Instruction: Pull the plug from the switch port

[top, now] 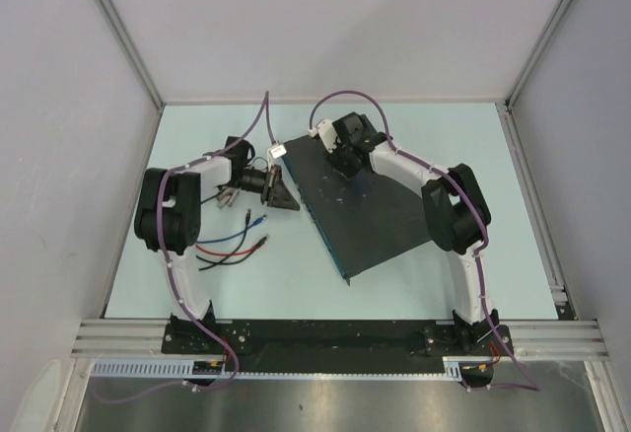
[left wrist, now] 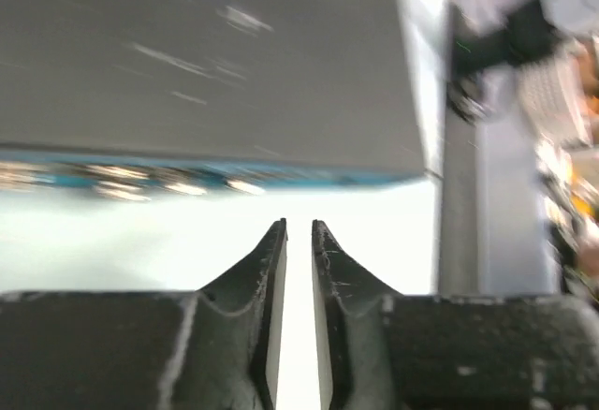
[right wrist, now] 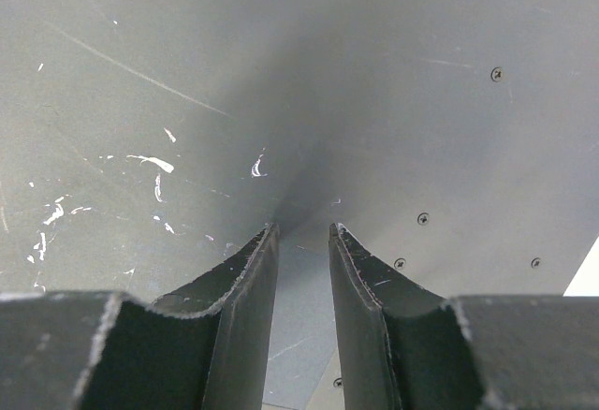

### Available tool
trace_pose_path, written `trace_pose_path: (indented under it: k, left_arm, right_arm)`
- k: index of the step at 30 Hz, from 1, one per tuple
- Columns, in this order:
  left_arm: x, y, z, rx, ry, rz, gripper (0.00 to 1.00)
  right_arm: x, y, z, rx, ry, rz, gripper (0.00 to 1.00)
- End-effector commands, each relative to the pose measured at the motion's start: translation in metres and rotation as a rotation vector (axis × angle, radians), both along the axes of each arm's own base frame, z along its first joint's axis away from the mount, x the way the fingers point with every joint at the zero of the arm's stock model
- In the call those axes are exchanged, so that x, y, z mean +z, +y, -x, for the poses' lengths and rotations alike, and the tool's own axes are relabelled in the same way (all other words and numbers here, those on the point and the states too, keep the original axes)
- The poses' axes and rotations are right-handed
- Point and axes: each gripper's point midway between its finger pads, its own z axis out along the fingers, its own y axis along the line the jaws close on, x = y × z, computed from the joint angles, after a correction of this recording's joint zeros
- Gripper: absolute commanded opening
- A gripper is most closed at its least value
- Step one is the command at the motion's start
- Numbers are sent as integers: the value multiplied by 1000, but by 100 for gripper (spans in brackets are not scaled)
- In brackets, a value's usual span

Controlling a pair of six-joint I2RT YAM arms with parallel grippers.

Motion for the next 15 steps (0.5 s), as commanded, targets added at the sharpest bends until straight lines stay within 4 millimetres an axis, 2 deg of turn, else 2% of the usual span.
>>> trace_pose_path:
  k: [1, 3, 5, 7, 11, 15]
  left_arm:
    - [20, 8, 62, -94, 66, 93, 24]
    - [8, 14, 47, -4, 27, -43, 29]
    - [-12, 25, 15, 187, -38, -176, 36]
    - [-3, 26, -4, 284, -86, -182, 40]
    - [-4, 25, -29, 388, 30, -169, 45]
    - [-14, 21, -36, 406, 128, -139, 47]
  right_arm:
    - [-105, -19, 73, 36, 344, 128, 36]
    - [-104, -19, 71, 31, 342, 120, 36]
    - [-104, -22, 69, 28, 339, 122, 35]
    - [-104, -23, 66, 27, 331, 124, 35]
    - [-102, -22, 64, 25, 324, 123, 35]
    - [-101, -20, 65, 29, 319, 123, 35]
